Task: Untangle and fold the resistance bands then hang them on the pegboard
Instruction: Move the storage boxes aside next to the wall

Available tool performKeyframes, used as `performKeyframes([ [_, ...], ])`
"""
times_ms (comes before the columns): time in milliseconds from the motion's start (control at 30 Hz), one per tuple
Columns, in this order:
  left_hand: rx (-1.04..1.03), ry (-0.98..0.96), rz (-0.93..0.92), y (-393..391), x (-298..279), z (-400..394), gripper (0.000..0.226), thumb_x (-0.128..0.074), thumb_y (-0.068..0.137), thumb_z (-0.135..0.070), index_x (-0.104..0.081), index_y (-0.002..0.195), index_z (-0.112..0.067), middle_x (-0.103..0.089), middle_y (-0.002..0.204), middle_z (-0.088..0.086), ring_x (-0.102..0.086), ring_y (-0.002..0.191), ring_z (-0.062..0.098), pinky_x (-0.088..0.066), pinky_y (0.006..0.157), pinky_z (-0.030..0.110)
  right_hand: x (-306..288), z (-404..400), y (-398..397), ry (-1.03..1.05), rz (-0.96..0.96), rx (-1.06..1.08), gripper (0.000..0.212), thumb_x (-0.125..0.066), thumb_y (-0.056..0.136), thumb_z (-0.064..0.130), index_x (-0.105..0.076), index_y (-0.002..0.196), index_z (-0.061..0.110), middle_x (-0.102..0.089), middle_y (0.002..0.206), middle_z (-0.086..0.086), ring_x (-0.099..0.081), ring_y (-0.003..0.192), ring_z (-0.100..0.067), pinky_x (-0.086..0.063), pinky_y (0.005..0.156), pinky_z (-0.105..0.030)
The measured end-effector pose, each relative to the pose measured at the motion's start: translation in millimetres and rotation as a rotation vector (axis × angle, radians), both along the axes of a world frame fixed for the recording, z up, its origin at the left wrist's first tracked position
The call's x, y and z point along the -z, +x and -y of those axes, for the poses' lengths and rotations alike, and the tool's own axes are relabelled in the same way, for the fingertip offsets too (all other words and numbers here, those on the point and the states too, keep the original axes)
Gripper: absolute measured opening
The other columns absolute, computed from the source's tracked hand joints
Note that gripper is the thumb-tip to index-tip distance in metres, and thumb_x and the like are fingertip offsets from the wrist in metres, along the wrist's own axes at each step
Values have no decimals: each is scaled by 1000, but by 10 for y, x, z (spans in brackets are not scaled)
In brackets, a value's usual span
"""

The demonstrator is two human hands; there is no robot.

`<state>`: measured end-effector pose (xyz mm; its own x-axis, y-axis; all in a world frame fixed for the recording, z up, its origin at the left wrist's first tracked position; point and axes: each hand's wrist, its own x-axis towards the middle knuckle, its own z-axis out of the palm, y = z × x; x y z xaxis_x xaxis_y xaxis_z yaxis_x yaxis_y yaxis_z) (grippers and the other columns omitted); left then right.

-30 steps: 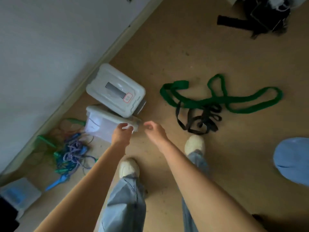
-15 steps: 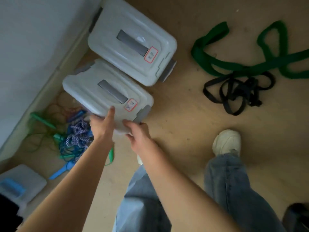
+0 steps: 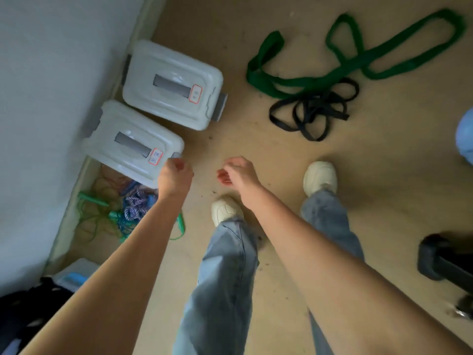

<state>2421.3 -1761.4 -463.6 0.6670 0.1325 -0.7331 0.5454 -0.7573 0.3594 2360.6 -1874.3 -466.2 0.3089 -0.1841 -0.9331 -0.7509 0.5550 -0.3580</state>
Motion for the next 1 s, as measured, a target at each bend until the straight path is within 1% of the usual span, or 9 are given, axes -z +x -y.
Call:
performKeyframes([
  [133, 312, -143, -80, -397, -906, 839, 15, -44, 88, -7, -57, 90, -15, -67, 85, 7, -66, 80, 22, -51, 73, 34, -1103, 915, -1017, -169, 45, 31, 15, -45, 94, 0, -52, 107, 2, -58, 77, -12, -55, 57, -16, -46, 54, -22],
  [267, 631, -187, -181, -992, -1601, 1820, 18, -43, 88, -6, -57, 89, -16, -68, 86, 8, -63, 80, 21, -44, 60, 26, -1928, 1697, -2221, -304, -33, 261, 7, -48, 94, 1, -52, 100, 3, -57, 72, -12, -57, 44, -4, -46, 48, -17],
  [433, 1006, -224, -299, -1862, -2030, 3085, 14, -47, 87, -2, -56, 90, -12, -67, 96, 17, -64, 91, 33, -47, 72, 33, -2401, 2433, -3540, -412, -227, 458, 9, -52, 93, 8, -57, 99, 4, -63, 69, -8, -59, 58, -19, -49, 58, -24],
  [533, 1091, -217, -297, -2331, -2200, 3841, 15, -47, 87, 1, -56, 98, -3, -65, 93, 24, -63, 93, 39, -48, 79, 38, -2587, 2930, -4058, -433, -261, 559, 10, -51, 93, 12, -57, 99, 7, -66, 79, -14, -61, 66, -23, -51, 63, -27],
  [633, 1120, -260, -302, -2696, -2321, 4584, 22, -45, 86, 4, -52, 107, 4, -62, 88, 22, -61, 94, 42, -47, 83, 45, -2680, 3555, -4346, -463, -232, 633, 8, -50, 94, 14, -56, 96, 11, -66, 76, -10, -60, 60, -16, -49, 52, -15],
  [733, 1255, -282, -181, -2862, -2329, 5250, 21, -47, 86, -3, -53, 106, -5, -66, 93, 19, -62, 90, 36, -48, 84, 45, -2621, 4207, -4391, -426, -163, 647, 9, -49, 94, 10, -55, 97, 5, -61, 77, -11, -55, 56, -14, -44, 45, -12],
  [800, 1334, -319, -107, -2891, -2294, 5688, 20, -49, 86, -7, -54, 105, -9, -68, 91, 16, -63, 86, 33, -49, 81, 42, -2507, 4641, -4383, -424, -173, 648, 7, -48, 93, 7, -53, 95, 9, -61, 79, -10, -54, 55, -12, -42, 43, -11],
  [900, 1413, -325, -63, -2925, -2138, 6444, 22, -51, 87, -12, -52, 108, -12, -68, 90, 14, -64, 85, 31, -49, 80, 43, -2268, 5294, -4441, -431, -222, 683, 12, -45, 91, 3, -53, 94, 11, -63, 78, -7, -55, 56, -10, -43, 47, -13],
  [1000, 1526, -276, -100, -3014, -1890, 7243, 23, -48, 87, -12, -50, 110, -13, -67, 93, 11, -63, 90, 31, -48, 83, 43, -1990, 5854, -4566, -442, -284, 739, 13, -45, 89, 5, -54, 92, 14, -64, 82, -6, -56, 59, -9, -44, 53, -18],
])
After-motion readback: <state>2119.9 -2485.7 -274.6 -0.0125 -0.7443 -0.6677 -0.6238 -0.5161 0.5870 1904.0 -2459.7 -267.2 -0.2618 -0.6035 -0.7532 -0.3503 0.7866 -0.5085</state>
